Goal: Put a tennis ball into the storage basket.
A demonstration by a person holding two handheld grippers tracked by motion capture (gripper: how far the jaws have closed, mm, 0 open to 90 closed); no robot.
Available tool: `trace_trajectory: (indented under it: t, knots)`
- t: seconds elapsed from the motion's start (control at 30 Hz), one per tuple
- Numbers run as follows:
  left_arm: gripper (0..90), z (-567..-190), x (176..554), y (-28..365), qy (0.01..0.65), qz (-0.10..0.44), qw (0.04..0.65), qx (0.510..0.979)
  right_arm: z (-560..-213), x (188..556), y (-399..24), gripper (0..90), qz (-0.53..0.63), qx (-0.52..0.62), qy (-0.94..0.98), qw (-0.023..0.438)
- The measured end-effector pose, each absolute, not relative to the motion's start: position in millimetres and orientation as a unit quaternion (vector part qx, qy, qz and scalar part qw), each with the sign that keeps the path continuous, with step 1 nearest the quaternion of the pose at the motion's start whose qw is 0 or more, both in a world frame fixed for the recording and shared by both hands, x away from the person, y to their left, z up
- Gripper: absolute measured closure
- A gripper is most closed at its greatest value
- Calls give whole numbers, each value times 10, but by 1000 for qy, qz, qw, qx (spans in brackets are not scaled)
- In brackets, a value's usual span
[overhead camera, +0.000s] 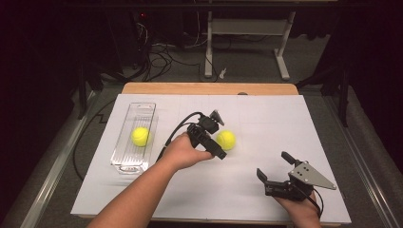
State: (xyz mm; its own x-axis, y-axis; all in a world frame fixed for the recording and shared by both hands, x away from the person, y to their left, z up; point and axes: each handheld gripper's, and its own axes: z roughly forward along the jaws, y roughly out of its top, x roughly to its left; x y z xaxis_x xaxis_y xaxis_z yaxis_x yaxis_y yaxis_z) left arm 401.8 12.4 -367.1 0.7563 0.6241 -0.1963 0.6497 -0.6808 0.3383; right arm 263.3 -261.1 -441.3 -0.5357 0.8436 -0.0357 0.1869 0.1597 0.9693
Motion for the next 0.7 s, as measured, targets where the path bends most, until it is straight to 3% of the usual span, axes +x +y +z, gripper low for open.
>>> trace_trajectory:
  t: [0.7]
  knots:
    - [21,-3825,4353,-16,345,-26,221,912,-4396,2624,-2645,4,540,373,688,310]
